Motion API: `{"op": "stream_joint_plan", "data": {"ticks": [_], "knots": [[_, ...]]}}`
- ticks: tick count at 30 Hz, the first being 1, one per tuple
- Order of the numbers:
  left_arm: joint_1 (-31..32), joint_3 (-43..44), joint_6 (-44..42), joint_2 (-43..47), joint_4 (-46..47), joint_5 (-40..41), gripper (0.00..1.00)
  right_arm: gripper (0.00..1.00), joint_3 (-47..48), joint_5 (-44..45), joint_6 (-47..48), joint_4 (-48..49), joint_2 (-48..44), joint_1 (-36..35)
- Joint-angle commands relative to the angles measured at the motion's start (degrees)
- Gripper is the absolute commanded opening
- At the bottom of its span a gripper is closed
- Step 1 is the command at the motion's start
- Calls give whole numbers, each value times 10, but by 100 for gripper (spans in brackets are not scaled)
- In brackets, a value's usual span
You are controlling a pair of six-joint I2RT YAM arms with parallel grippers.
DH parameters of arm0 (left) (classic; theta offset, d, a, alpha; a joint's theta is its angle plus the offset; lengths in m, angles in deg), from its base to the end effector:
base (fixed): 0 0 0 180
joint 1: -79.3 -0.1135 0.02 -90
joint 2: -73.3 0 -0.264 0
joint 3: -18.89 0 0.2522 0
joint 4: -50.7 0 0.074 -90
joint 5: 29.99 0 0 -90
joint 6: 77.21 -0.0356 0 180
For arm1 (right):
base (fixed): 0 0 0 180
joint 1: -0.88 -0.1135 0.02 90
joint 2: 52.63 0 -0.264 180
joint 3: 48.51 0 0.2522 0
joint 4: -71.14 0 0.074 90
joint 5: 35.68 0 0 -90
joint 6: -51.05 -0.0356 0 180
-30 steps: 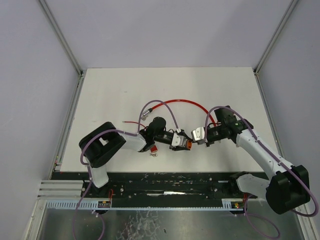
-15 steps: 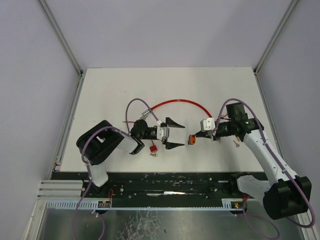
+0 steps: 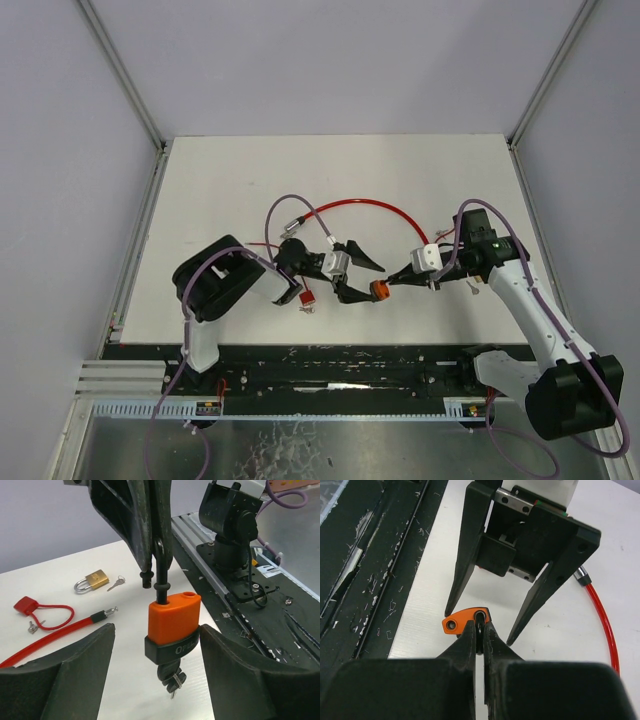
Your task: Lock with the key
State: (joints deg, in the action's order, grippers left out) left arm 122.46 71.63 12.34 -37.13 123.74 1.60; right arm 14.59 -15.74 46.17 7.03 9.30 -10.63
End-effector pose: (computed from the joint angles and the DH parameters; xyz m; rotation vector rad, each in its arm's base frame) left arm 0.2246 -0.2522 0.1723 1.3244 0.8259 -1.2565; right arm 0.1767 0.0701 0.2749 -1.6628 1.0435 0.8074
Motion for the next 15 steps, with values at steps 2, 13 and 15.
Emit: {"op": "stream_joint_plan", "data": {"ticks": [2,13,15], "knots": [[8,34,43,-27,51,-27,63,0,26,-57,-27,30,-22,15],[16,69,79,-55,51,-41,32,0,25,-60,-65,48,-12,20],[16,72,82,-55,52,-42,24,0,25,-56,-71,51,-11,20]]}}
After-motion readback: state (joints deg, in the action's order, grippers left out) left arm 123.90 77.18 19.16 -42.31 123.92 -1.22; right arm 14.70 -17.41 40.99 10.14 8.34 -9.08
